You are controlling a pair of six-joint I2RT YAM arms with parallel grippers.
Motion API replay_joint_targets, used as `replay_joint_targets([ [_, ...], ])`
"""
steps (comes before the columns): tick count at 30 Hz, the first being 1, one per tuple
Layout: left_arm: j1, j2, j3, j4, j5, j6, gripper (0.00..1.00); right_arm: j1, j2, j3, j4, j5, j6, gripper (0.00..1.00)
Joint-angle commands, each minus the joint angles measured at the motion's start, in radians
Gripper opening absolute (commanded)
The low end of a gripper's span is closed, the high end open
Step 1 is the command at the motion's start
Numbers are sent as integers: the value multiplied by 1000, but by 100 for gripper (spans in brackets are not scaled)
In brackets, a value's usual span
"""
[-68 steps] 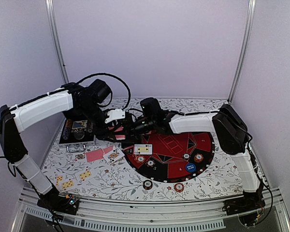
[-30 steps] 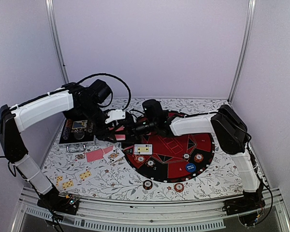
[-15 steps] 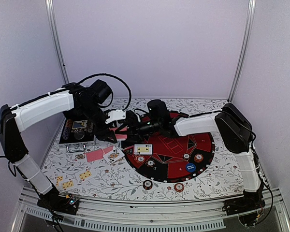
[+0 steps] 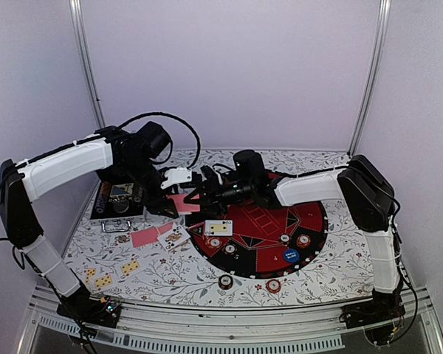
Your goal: Distribute texas hold em gaming equipment
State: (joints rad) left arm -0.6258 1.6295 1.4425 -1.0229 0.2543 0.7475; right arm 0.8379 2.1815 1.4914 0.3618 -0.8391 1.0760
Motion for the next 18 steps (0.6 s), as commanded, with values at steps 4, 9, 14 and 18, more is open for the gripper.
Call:
replay_joint_targets([
  [4, 14, -22, 6, 9, 13, 0, 48, -25, -34, -47, -72, 39, -24, 41],
  [9, 15, -19, -3, 12, 4, 2, 48, -32, -57, -59, -72, 38, -24, 30],
  [14, 16, -18, -10, 19, -1, 7, 48, -43, -89, -80, -72, 33, -25, 23],
  [18, 17, -15, -11, 20, -1, 5, 48, -52, -110, -102, -73, 29, -28, 21],
])
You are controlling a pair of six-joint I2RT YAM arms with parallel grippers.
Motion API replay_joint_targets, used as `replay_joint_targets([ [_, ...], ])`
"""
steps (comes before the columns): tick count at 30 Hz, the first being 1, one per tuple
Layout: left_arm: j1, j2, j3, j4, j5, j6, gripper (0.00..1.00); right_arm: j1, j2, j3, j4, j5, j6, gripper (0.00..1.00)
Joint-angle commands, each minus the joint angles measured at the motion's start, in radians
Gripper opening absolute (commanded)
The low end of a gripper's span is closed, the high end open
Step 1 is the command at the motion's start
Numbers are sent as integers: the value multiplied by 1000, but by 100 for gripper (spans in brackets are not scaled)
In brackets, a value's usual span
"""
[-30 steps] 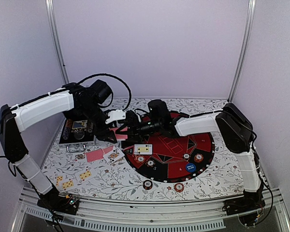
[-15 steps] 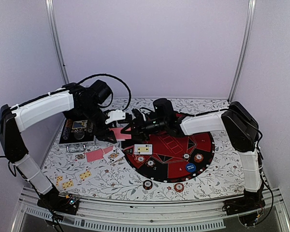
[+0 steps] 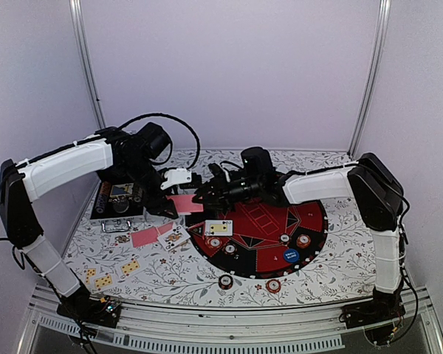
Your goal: Distribute texas hold em gaming equipment
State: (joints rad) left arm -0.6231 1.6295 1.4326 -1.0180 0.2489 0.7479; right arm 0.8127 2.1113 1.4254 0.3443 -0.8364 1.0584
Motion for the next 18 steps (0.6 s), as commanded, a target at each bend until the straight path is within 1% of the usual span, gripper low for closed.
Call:
replay_joint_targets([
  [1, 14, -16, -1, 15, 2, 6, 48, -29, -44, -44, -56, 26, -11, 20],
  [7, 16, -17, -3, 12, -2, 7, 48, -41, -69, -80, -48, 20, -15, 6],
  [11, 16, -13, -2, 14, -4, 7, 48, -50, -79, -97, 4, -7, 9, 2],
  [12, 16, -12, -2, 15, -4, 7, 48, -50, -82, -100, 17, -13, 20, 3],
  [13, 16, -10, -1, 15, -4, 7, 48, -51, -84, -96, 26, -21, 30, 9],
  [15, 16, -9, -1, 15, -8, 8, 48, -50, -86, -96, 36, -31, 39, 28],
  [17, 16, -9, 0, 15, -8, 10, 48, -53, -95, -104, 38, -28, 43, 39],
  [18, 16, -9, 1, 14, -7, 10, 48, -55, -100, -115, 38, -24, 42, 42],
])
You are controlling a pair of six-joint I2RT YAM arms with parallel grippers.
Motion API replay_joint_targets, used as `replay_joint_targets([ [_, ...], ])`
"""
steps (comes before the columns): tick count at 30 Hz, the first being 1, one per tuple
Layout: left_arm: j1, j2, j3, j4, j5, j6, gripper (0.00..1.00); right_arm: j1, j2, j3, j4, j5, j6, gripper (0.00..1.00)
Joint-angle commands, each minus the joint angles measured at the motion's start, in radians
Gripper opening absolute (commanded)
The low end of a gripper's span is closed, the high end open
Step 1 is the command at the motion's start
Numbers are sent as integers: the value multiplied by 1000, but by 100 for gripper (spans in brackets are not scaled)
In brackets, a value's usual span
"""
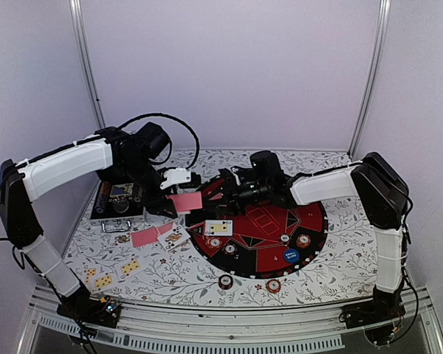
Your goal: Distribute texas hold em gaming equipment
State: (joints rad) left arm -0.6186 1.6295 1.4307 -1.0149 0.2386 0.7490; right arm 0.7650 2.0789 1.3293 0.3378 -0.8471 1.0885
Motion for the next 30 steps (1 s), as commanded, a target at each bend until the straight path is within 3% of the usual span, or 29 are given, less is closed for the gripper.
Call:
replay_joint_targets([
  [1, 11, -10, 5, 10, 4, 8, 48, -10, -78, -31, 42, -7, 11, 45],
  [11, 12, -13, 4, 6, 7, 9, 47, -23, -133, -76, 82, 6, 33, 62],
  [15, 12, -11, 8, 5, 9, 10, 48, -8, -116, -51, 99, -2, 51, 63],
  [22, 11, -10, 13, 4, 10, 8, 48, 36, -33, 35, 101, -19, 67, 56],
  [30, 11, -12, 14, 4, 9, 9, 47, 62, 29, 117, 103, -39, 85, 40],
])
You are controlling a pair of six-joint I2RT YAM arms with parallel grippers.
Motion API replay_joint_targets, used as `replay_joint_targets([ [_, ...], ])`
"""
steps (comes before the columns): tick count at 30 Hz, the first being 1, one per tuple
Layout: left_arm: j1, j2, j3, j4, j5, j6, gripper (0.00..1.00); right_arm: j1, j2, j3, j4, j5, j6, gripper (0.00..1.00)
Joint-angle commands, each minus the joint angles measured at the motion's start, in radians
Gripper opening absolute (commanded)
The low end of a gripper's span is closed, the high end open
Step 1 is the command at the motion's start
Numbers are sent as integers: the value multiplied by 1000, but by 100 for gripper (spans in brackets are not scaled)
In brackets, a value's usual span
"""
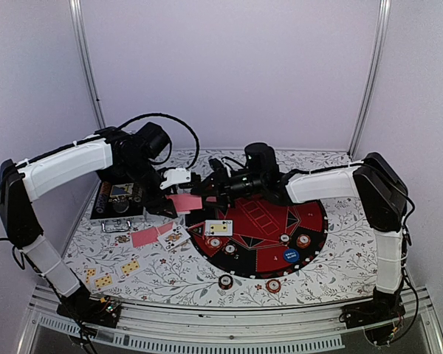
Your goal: Distribute texas hold em gaming equipment
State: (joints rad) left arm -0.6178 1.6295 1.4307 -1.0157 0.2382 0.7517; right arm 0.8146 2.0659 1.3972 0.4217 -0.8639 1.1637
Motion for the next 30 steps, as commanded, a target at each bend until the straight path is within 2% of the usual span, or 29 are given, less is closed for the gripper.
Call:
replay_joint_targets([
  [1, 10, -11, 14, 5, 9, 5, 47, 15, 48, 57, 19, -24, 11, 38],
  [6, 10, -13, 13, 3, 6, 5, 47, 15, 59, 58, 20, -24, 20, 15],
  [10, 10, -14, 10, 2, 1, 6, 47, -13, 26, 20, 20, -19, 13, 1],
  [22, 10, -14, 10, -2, -4, 7, 47, -182, -141, -203, 5, -43, -43, 0],
  [30, 10, -20, 11, -9, -3, 6, 47, -437, -193, -248, -214, -11, -239, 0],
])
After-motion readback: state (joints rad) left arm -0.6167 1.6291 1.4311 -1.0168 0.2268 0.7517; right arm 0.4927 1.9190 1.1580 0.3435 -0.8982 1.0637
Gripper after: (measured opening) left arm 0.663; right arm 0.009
